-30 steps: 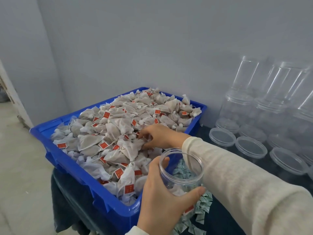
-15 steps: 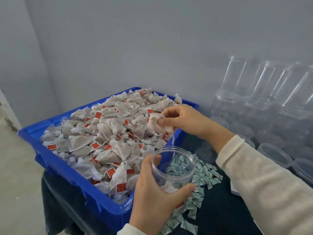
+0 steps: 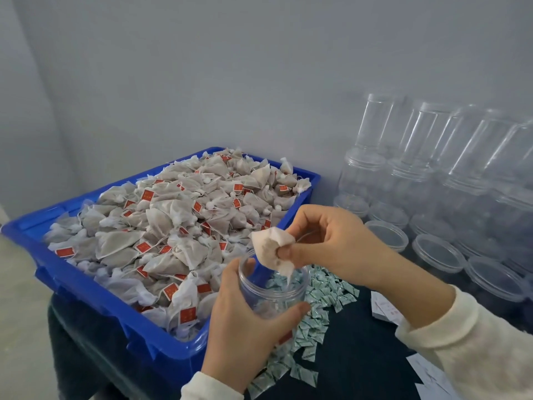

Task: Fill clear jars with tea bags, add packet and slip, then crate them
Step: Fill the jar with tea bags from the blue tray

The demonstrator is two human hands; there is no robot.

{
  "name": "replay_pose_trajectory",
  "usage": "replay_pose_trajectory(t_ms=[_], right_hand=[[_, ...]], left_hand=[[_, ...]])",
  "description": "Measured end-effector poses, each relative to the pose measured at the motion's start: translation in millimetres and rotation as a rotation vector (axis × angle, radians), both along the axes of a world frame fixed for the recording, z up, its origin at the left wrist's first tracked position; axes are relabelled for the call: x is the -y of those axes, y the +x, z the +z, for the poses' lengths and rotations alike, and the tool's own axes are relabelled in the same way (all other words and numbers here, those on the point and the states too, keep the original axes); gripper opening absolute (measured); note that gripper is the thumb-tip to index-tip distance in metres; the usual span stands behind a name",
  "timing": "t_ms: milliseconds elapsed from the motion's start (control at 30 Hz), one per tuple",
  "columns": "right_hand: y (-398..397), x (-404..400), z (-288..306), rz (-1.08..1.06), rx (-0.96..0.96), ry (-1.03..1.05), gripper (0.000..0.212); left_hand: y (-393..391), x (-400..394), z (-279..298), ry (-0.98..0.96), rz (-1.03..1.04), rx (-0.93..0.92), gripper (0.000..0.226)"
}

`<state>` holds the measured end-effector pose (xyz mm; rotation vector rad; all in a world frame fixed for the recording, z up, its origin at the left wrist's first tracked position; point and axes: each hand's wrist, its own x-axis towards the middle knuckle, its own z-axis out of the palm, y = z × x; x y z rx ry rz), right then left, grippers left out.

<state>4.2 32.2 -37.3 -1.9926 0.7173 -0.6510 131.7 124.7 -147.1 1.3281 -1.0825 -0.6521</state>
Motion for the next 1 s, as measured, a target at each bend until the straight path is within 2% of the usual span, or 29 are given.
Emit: replay_pose_trajectory(t_ms=[167, 333, 467, 533, 700, 833, 900, 933, 1000], right_hand=[[1.6, -5.1, 12.8, 0.011, -0.181, -0.168, 0.015], [13.2, -9.6, 30.4, 0.078, -0.527, -0.409, 0.018], [26.7, -14.2, 36.1, 0.16, -0.753, -0.574, 0.004], [35.3, -15.1, 34.5, 0.215, -0.848, -0.648, 0.007], [53.6, -11.2, 19.8, 0.338, -1.088, -0.706, 0.014], [69.2, -9.5, 4.7, 0.409, -1.329, -0.739, 0.013], [76.2, -12.4, -1.4, 0.443, -1.449, -0.716, 0.02], [78.1, -12.5, -4.4, 0.458, -1.481, -0.705, 0.023], [77.8, -9.3, -9.0, 0.481, -1.391, -0.719, 0.026]], left_hand=[[0.0, 0.1, 0.9, 0.004, 0.001, 0.02, 0.099], [0.5, -1.8, 2.1, -0.01, -0.005, 0.04, 0.092], [0.4, -1.3, 1.2, 0.002, -0.027, 0.032, 0.094], [0.8, -0.9, 0.6, 0.005, -0.025, 0.039, 0.093], [0.3, -0.1, 4.6, -0.029, -0.007, 0.041, 0.081], [0.4, -0.3, 2.2, 0.002, -0.012, 0.059, 0.093], [1.6, 0.4, 0.1, 0.015, 0.005, 0.065, 0.097], [1.9, 0.8, -0.5, 0.013, 0.012, 0.072, 0.097], [2.3, 1.3, -1.7, 0.002, 0.018, 0.104, 0.097]])
